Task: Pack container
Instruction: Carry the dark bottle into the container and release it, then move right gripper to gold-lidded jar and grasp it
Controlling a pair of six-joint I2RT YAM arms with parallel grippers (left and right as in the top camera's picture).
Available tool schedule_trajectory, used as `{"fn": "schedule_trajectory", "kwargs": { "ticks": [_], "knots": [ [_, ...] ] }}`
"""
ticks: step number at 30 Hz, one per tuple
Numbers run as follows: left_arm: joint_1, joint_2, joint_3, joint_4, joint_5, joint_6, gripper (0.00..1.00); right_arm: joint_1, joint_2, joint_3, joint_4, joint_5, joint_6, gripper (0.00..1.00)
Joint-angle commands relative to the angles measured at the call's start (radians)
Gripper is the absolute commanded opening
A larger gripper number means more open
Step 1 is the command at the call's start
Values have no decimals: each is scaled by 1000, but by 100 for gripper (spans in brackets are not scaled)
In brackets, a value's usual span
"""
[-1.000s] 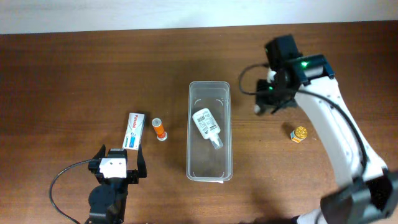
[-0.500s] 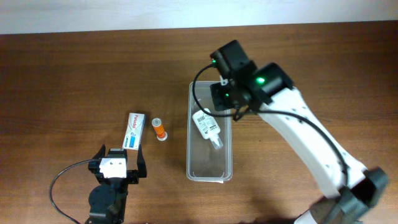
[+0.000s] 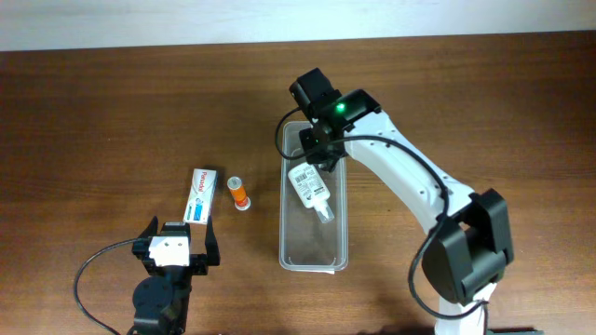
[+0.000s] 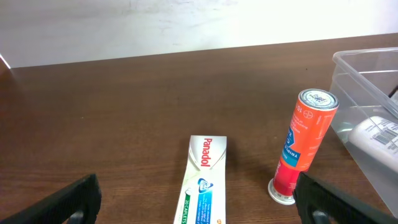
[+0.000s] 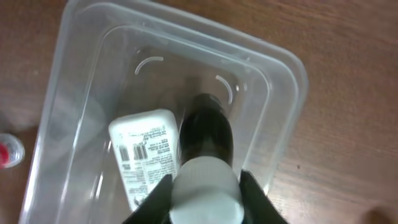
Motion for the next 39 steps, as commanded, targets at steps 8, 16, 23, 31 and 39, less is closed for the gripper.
{"fn": "schedule_trajectory", "kwargs": {
  "ticks": [8,16,23,31,39],
  "knots": [
    [4,-8,-6,3,7,16,100,-11,-109,63,-38,2,-5,56],
    [4,-8,-6,3,7,16,99,-174,-325,89,-248,35,87,68],
    [4,-8,-6,3,7,16,99,-447,-377,76,-425,12,107,76],
    [4,-8,-6,3,7,16,100,-609,-366,-226,-302,-15,107,78],
    [4,-8,-6,3,7,16,99,-666,-364,-580,39,-98,96,77]
  ]
}}
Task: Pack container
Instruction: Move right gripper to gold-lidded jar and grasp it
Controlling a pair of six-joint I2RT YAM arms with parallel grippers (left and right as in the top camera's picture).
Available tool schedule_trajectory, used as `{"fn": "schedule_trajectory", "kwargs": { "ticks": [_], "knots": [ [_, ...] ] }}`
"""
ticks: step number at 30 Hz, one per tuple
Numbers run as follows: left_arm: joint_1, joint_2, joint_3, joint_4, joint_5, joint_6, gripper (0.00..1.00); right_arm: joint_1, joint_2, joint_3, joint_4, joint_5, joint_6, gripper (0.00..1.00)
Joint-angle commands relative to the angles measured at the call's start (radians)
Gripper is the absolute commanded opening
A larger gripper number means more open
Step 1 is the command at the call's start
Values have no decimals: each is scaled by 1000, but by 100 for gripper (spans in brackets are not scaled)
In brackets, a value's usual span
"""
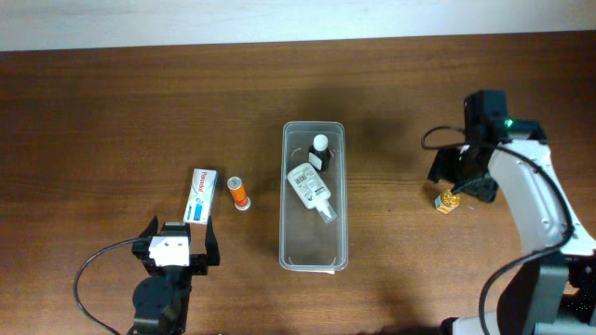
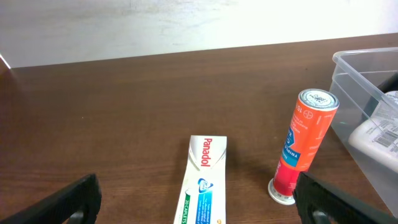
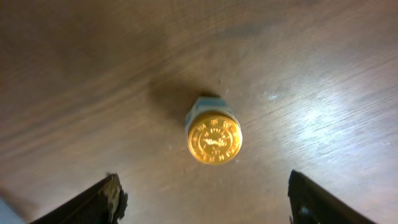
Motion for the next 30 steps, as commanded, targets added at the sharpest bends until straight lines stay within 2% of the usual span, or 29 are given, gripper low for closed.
{"fn": "schedule_trajectory", "kwargs": {
  "ticks": [1,5,9,14,19,30],
  "knots": [
    [4,-8,-6,3,7,16,99,-14,-2,-89,79,-41,2,77],
    [4,-8,-6,3,7,16,100,-14,0,-154,177,-49,3,76],
    [4,-8,-6,3,7,16,99,-14,25,-162,205,-48,6,70],
    [4,-8,-6,3,7,16,99,-22,80,-162,209,-47,6,67],
    [4,-8,-6,3,7,16,100,-33,116,-162,211,-47,5,54],
    [4,-8,-6,3,7,16,99,-31,101,-130,176,-50,5,45]
  ]
}}
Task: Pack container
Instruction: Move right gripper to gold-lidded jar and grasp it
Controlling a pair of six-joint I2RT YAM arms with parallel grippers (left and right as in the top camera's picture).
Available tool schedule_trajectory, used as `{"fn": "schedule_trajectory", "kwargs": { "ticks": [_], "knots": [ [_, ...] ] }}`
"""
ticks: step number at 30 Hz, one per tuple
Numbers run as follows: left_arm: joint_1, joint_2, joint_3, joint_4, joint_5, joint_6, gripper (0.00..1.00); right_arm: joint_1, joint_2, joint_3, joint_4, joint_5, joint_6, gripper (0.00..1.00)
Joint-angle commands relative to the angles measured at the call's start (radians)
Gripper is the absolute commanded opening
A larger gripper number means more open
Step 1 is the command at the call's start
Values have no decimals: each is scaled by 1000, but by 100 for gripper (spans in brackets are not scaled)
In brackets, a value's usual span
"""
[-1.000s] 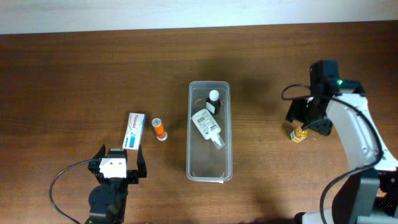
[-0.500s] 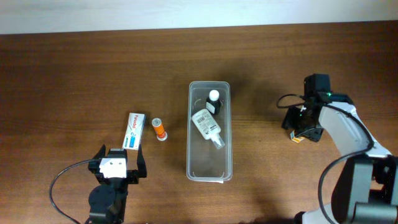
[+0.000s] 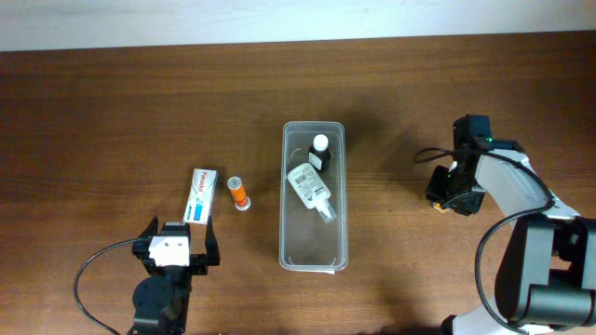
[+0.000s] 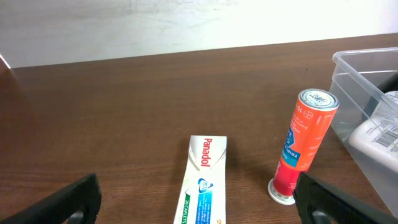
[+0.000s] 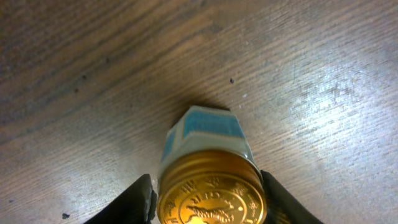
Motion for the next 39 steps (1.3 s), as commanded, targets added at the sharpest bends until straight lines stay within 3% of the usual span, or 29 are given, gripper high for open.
{"fn": "schedule_trajectory", "kwargs": {
  "ticks": [1,10,14,18,30,34,39],
  "knots": [
    [4,-8,-6,3,7,16,100,-5,-21,34,-15,-10,8,44],
    [4,-8,-6,3,7,16,99,16,-82,97,-76,-16,8,41],
    [4,-8,-6,3,7,16,99,13,-73,87,-79,-14,8,57],
    [4,-8,-6,3,7,16,100,13,-47,56,-51,-5,8,63],
    [4,-8,-6,3,7,16,99,13,-10,14,47,-1,12,56],
    [4,-8,-6,3,7,16,99,12,17,14,60,10,13,46],
    [4,-8,-6,3,7,16,99,12,29,14,47,6,13,44]
  ]
}}
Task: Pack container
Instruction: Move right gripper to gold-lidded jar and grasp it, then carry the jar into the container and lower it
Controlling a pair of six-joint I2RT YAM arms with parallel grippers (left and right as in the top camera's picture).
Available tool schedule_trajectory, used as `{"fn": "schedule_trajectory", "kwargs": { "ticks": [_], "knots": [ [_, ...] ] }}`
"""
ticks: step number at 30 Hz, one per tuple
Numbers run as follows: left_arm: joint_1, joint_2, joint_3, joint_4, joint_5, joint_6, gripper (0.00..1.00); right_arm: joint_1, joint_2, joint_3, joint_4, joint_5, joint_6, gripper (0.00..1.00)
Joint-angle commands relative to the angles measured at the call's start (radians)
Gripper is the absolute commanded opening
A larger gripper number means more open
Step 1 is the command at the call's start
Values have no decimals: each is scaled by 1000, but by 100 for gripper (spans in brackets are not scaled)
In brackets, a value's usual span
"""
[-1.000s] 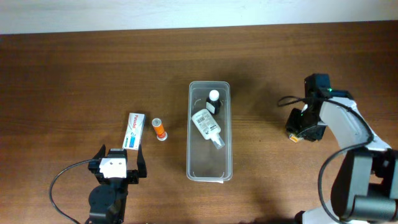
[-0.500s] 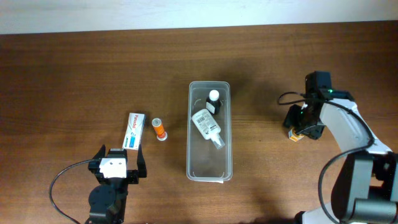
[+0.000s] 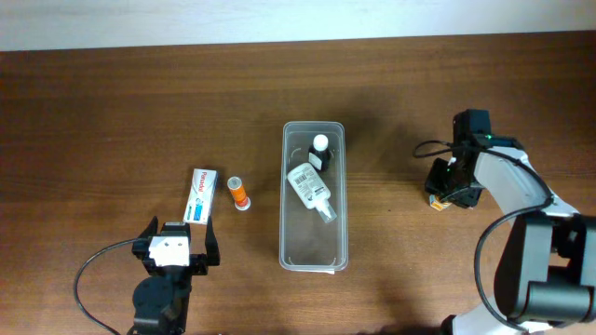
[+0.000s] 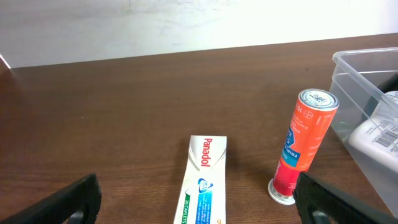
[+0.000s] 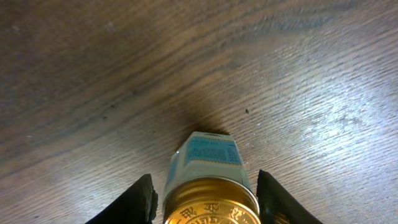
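The clear plastic container [image 3: 283, 216] stands mid-table, its wall also showing in the left wrist view [image 4: 367, 68]. In it lie a white labelled bottle [image 3: 310, 186] and a black bottle with a white cap [image 3: 320, 147]. At the right, my right gripper [image 3: 445, 186] [image 5: 208, 202] is shut on a small gold-capped jar with a blue label [image 5: 208, 165] [image 3: 435, 199], one finger on each side of the cap. My left gripper [image 3: 180, 234] [image 4: 199, 202] rests open, just short of the Panadol box [image 3: 200, 195] [image 4: 204, 180].
An orange tube [image 3: 239, 193] [image 4: 305, 146] stands upright between the Panadol box and the container. The right arm's cable loops near the table's right edge. The container's near half holds nothing.
The right gripper's fingers sit tight against the jar's gold cap, and the wrist view shows more of the jar's body than before. The left arm and the other items have not moved.
My right gripper held the black white-capped bottle inside the container's far end. Then that bottle stood in the container and the gripper was open above the gold-capped jar at the right. It then flanked the jar's cap and now grips it.
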Motion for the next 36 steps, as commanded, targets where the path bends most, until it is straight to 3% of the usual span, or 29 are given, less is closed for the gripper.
{"fn": "schedule_trajectory", "kwargs": {
  "ticks": [1,10,18,28,36],
  "knots": [
    [4,-8,-6,3,7,16,99,4,11,-8,-3,13,10,43],
    [4,-8,-6,3,7,16,100,5,-1,30,-39,-7,9,29],
    [4,-8,-6,3,7,16,100,82,-100,195,-202,-18,1,28],
    [4,-8,-6,3,7,16,99,436,-246,364,-271,-18,3,27],
    [4,-8,-6,3,7,16,99,691,-185,363,-252,-17,24,27]
  ]
}}
